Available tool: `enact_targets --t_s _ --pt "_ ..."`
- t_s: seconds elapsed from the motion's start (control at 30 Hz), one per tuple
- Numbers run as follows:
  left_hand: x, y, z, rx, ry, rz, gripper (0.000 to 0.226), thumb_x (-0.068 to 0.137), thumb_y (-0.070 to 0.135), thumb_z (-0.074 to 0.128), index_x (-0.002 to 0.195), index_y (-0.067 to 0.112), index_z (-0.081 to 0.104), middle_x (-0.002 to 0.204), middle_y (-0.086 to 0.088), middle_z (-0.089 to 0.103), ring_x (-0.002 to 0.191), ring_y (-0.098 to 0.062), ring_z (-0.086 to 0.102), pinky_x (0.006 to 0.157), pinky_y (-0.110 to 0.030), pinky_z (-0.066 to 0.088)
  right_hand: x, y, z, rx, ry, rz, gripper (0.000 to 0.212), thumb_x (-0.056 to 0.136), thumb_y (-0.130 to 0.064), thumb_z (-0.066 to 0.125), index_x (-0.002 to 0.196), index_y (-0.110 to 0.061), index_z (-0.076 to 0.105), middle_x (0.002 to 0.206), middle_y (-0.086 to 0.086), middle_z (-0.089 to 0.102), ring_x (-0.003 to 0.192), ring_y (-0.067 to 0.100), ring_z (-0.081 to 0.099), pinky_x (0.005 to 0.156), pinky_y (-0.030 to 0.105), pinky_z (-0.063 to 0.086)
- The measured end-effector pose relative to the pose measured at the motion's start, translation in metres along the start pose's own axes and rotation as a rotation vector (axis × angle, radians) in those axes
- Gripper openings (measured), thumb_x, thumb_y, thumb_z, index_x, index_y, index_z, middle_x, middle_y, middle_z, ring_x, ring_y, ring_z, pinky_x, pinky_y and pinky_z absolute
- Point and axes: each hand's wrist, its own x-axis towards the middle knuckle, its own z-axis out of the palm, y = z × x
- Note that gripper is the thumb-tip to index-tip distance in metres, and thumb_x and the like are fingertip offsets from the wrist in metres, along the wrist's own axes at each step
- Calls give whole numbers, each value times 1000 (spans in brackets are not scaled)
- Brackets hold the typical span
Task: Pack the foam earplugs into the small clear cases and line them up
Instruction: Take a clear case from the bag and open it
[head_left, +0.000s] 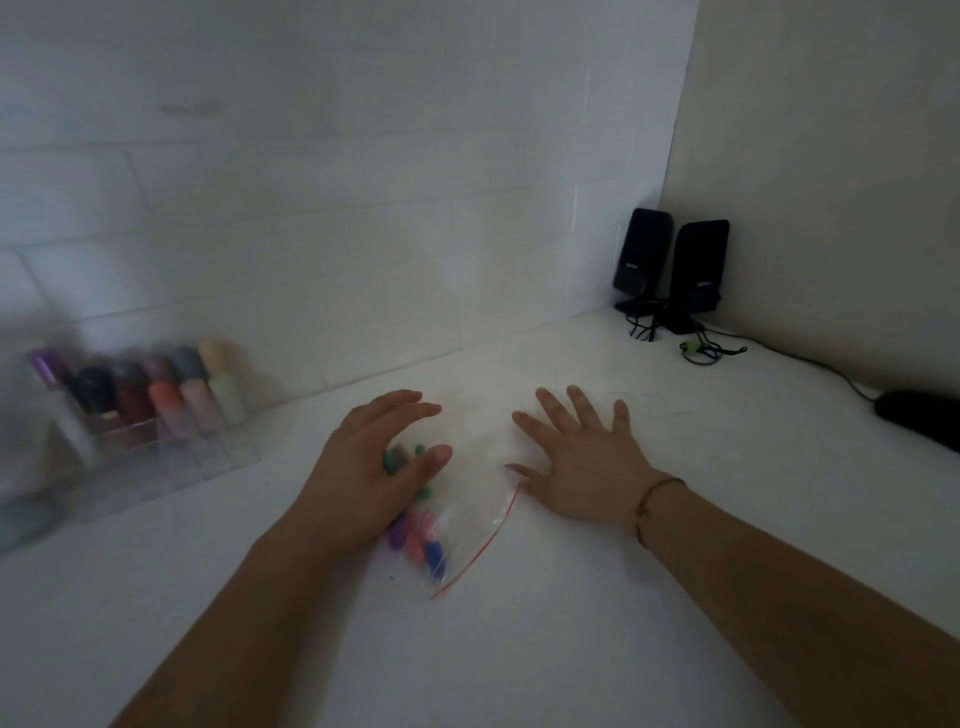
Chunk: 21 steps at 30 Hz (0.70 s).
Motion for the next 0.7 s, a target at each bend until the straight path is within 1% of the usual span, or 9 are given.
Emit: enact_targets --t_s 0.07,0.2,0.27,0.33,0.4,0.5,0.57,0.63,0.7 --pt "-1 1 -1 21 -29 10 56 76 73 45 122 44 59 140 20 47 128 0 38 109 -24 26 6 0 1 11 -5 29 74 86 -77 14 151 -42 6 162 -8 -9 149 24 -11 114 64 -2" --pt "-2 1 0 38 -86 13 60 73 75 45 122 45 60 142 22 44 129 -1 37 106 -25 29 2 12 1 -1 -14 52 66 91 -71 13 150 -42 12 162 -10 -9 149 22 -8 114 64 1" --pt "-2 0 1 40 -91 19 61 73 76 45 123 45 60 143 23 43 128 1 38 103 -21 28 -7 27 0 -19 -25 55 63 92 -69 14 150 -44 11 162 -11 -10 149 21 -8 115 63 3" --pt "-1 0 3 39 -102 21 61 73 76 44 123 45 60 143 24 42 126 3 38 98 -16 27 -17 44 -3 -15 -50 67 64 91 -69 14 150 -45 8 162 -11 -11 149 20 -9 116 62 3" --pt "-1 0 5 39 -105 24 60 73 76 43 122 46 59 142 25 41 125 5 37 94 -12 27 -29 55 -8 -5 -78 64 71 86 -73 7 151 -44 3 162 -11 -13 148 20 -15 117 60 -2" --pt "-1 1 7 40 -96 25 60 73 76 43 122 45 59 142 25 42 126 4 37 96 -15 29 -55 54 -17 8 3 -30 84 75 -81 -7 150 -45 -3 160 -13 -18 144 18 -29 117 55 -11" --pt "0 1 7 45 -88 22 59 74 75 43 122 44 60 141 23 43 127 0 39 99 -18 29 -79 41 -15 -21 15 -139 82 75 -81 -10 149 -48 -4 156 -18 -25 141 15 -34 117 53 -12" --pt "0 1 8 44 -84 20 58 75 74 43 121 43 61 140 22 45 128 -1 40 101 -19 28 -97 27 -9 -25 10 -231 77 80 -80 -8 149 -48 -2 155 -18 -25 142 13 -32 117 52 -12" --pt "0 2 8 37 -79 18 58 76 73 43 121 41 61 140 20 46 129 -2 41 102 -19 28 -102 28 1 -36 -2 -230 73 85 -76 -2 150 -46 7 159 -15 -14 147 16 -19 118 54 -3"
